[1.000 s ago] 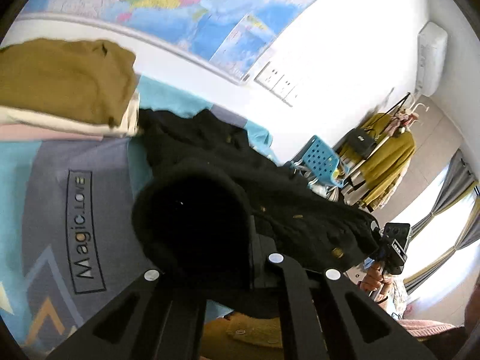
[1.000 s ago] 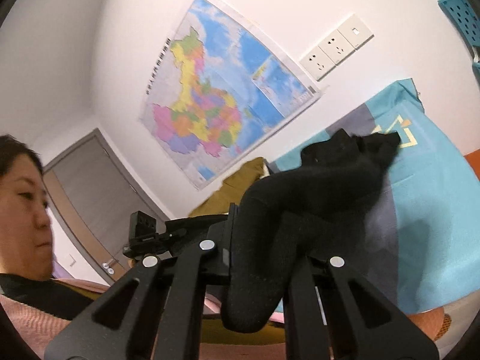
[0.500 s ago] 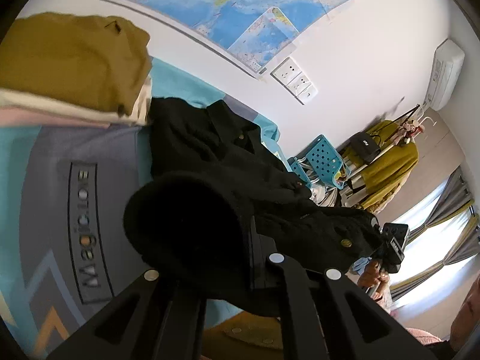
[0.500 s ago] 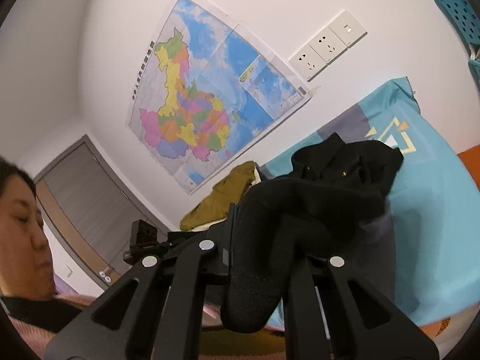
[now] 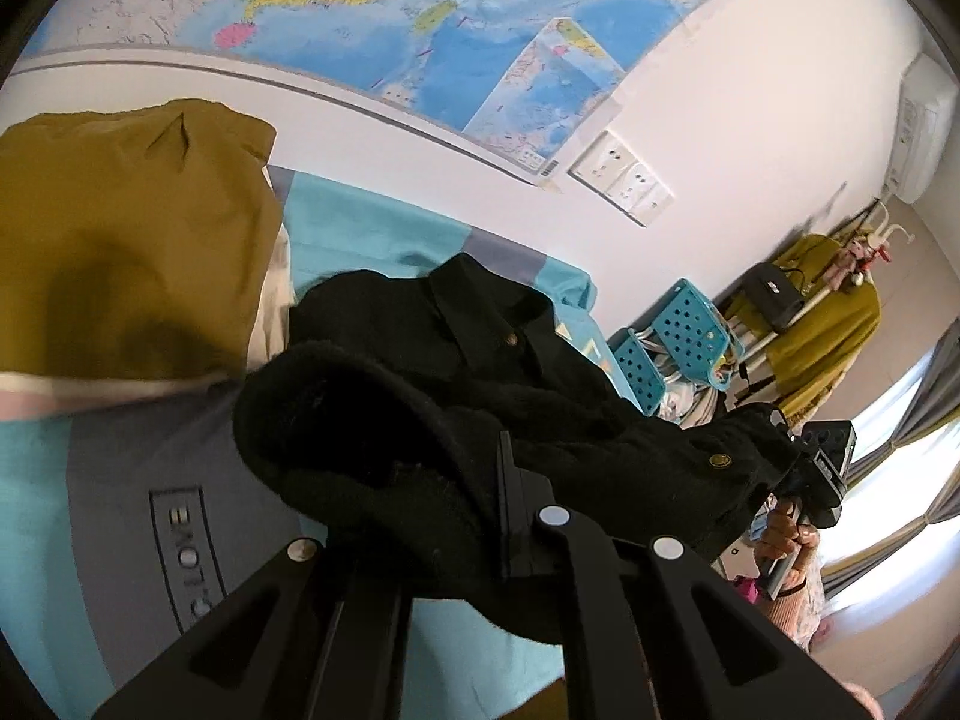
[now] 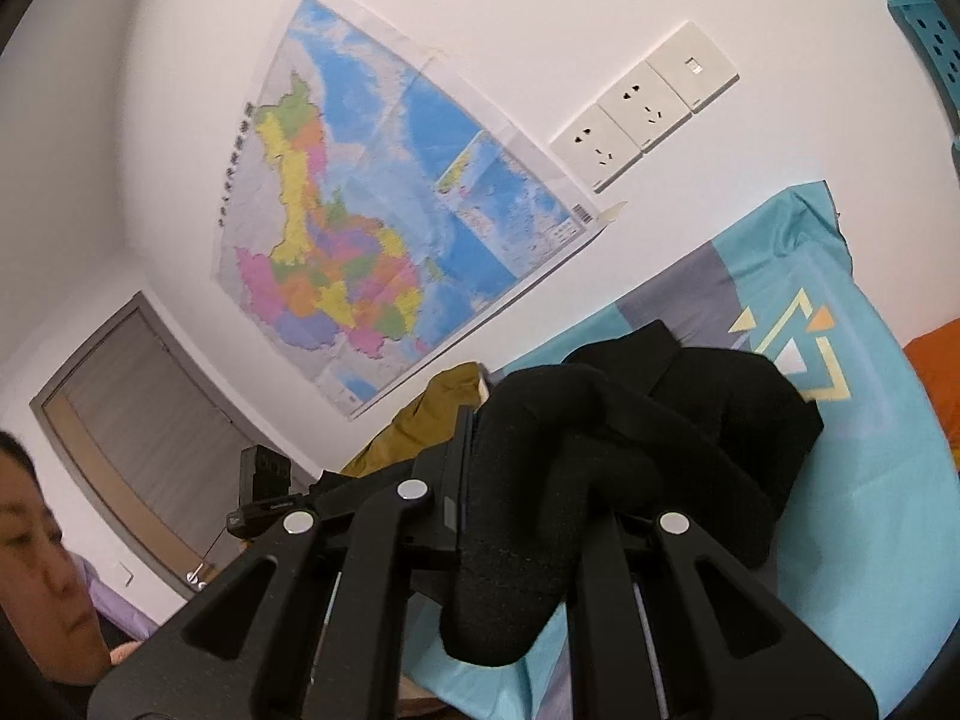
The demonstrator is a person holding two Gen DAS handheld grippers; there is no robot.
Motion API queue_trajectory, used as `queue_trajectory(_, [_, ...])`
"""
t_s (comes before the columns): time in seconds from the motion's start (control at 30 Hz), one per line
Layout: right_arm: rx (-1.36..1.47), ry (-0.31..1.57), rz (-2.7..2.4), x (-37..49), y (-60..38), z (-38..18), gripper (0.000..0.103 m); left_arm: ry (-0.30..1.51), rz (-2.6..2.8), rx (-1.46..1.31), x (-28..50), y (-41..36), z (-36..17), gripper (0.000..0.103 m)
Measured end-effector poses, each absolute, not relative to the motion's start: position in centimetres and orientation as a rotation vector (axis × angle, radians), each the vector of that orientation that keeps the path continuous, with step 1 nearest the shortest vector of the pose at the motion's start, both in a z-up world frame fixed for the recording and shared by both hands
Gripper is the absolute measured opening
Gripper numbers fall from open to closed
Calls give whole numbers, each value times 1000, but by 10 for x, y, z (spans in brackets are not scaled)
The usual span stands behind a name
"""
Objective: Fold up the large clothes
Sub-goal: 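Fold the jacket over onto itself with both grippers, pressing it down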
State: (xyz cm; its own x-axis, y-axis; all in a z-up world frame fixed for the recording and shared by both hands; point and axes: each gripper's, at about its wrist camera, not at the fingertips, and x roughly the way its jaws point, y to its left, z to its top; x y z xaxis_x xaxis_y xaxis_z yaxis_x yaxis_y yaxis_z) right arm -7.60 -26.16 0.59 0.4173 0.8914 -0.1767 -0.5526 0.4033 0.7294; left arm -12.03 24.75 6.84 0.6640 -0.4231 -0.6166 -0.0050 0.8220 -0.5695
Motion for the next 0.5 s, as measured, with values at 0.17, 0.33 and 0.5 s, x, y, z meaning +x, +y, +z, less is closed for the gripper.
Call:
queue_trajectory(0.17, [654,641,949,-42,-253,5,9,843,-227,-564,-87,253,68,5])
queue_trajectory(0.33, [662,697,910,-6,-243,-7,9,872,-174,-573,-57,266,66,5])
queue_trajectory(0.5, [667,751,868,26,-236,-25,9,918,-153,-551,-30,268,60,5])
